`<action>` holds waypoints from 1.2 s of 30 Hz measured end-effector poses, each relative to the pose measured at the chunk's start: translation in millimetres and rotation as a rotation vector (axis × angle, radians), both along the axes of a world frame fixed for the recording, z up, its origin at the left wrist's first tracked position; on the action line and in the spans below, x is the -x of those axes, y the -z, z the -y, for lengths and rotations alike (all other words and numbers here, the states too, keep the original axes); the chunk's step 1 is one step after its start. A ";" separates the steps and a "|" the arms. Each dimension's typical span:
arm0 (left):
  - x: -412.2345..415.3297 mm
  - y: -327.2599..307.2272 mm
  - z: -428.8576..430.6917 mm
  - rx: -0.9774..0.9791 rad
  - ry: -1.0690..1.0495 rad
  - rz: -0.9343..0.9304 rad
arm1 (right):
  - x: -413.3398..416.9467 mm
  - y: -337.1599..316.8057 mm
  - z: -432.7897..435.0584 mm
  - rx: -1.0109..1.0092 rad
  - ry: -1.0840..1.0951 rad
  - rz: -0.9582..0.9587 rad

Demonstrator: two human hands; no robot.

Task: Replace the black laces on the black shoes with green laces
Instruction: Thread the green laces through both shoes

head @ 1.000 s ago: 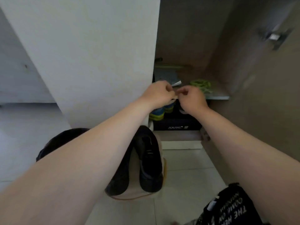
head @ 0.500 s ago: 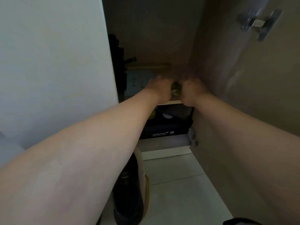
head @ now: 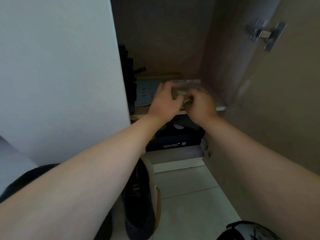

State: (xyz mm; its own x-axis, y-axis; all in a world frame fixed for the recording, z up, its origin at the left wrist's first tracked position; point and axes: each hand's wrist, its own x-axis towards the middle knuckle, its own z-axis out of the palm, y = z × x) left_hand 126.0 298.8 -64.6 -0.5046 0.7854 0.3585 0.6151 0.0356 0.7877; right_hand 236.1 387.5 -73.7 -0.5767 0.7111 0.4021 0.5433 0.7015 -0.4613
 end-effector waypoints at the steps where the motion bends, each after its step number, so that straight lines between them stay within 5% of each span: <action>1: -1.3 -1.8 8.6 0.000 -0.050 0.058 | -3.2 -2.1 9.7 0.000 -0.014 -0.017; 9: 17.1 4.5 104.1 0.458 -0.227 0.522 | -3.2 -2.3 117.7 0.076 -0.254 0.090; 17: 66.1 31.8 226.6 0.268 -0.371 0.189 | 41.4 -7.5 204.4 0.315 -0.541 0.361; 25: 100.8 31.1 288.6 0.354 -0.250 0.034 | 104.6 2.9 233.0 0.152 -0.533 0.327; 33: 124.0 31.9 319.8 0.285 -0.443 -0.064 | 132.2 5.1 251.3 0.535 -0.482 0.167; 36: 127.5 27.6 323.9 0.226 -0.500 0.084 | 135.9 4.8 258.6 0.737 -0.468 0.080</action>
State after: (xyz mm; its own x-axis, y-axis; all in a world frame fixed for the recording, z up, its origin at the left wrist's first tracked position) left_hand -1.5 -25.1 -92.2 -0.8552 0.4957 0.1516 0.4155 0.4807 0.7722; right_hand 100.3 128.9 -78.6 -0.8812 0.4570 -0.1207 0.3242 0.3984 -0.8580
